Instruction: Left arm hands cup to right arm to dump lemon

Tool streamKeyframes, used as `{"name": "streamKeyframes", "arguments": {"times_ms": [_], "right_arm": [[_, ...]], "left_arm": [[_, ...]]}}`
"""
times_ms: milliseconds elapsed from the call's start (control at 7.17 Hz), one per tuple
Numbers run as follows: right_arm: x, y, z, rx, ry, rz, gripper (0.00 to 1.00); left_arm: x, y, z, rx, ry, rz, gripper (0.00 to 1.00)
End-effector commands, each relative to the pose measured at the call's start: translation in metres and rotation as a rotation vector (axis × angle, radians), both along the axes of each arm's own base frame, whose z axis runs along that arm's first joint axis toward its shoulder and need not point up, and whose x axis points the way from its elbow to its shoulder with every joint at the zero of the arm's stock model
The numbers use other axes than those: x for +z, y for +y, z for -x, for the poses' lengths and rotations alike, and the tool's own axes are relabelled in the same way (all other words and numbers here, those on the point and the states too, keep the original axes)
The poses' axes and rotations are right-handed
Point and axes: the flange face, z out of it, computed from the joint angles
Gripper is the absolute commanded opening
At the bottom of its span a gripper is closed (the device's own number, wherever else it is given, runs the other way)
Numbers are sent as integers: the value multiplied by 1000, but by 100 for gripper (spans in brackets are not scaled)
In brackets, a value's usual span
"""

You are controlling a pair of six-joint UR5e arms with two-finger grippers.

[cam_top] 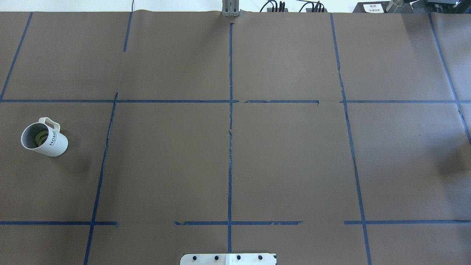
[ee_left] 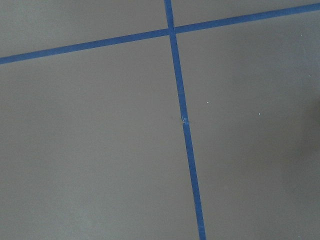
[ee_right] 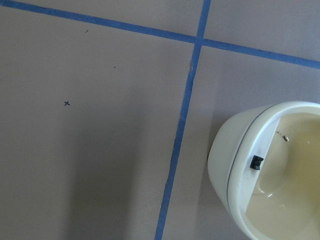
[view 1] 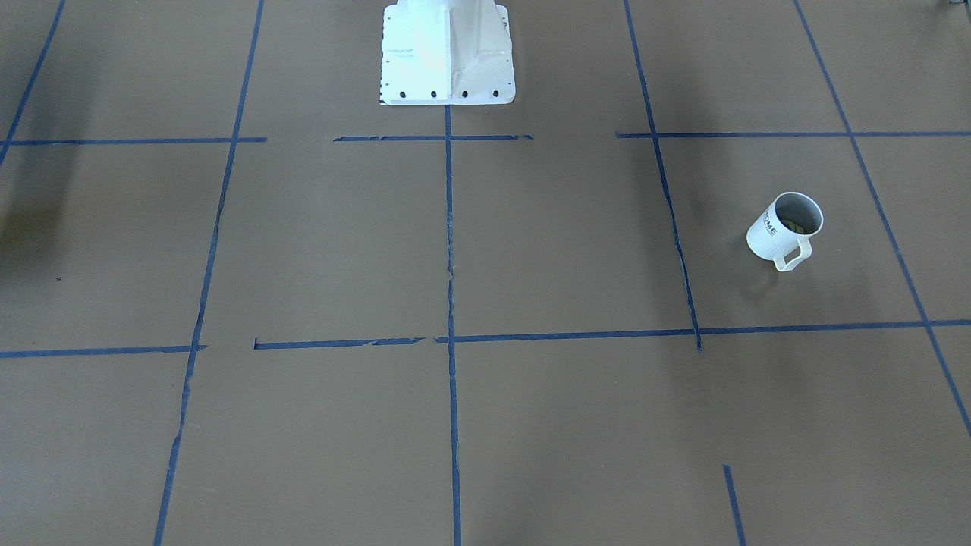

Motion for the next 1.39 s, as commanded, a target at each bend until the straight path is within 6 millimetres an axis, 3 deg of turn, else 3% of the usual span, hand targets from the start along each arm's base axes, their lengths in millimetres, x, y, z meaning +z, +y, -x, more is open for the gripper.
{"name": "streamKeyframes", "arguments": {"times_ms": [0,279,418,697,976,1116,1255], "right_arm": [[-1,-1,0,0,-2,-3,100],[-3,-2,1,-2,-2,-8,100],[-14,-13,4,-8,-5,-48,100],[-20,-17,7,-11,-12,-102,100],[-17,-17,9,-16,-10,-98,100],[-17,-17,9,-15,-9,-98,100],[-17,-16,9,-15,-9,-96,100]], "left_arm": [[-1,0,0,0,0,-1,100],[-6,-1,-1,3,-3,-9,100],[-14,-7,-1,-3,-2,-28,100],[-65,-56,-3,-4,0,-153,100],[-76,-67,-5,1,16,-185,100],[-86,-68,-20,31,24,-230,100],[-80,-67,-47,63,40,-206,100]]}}
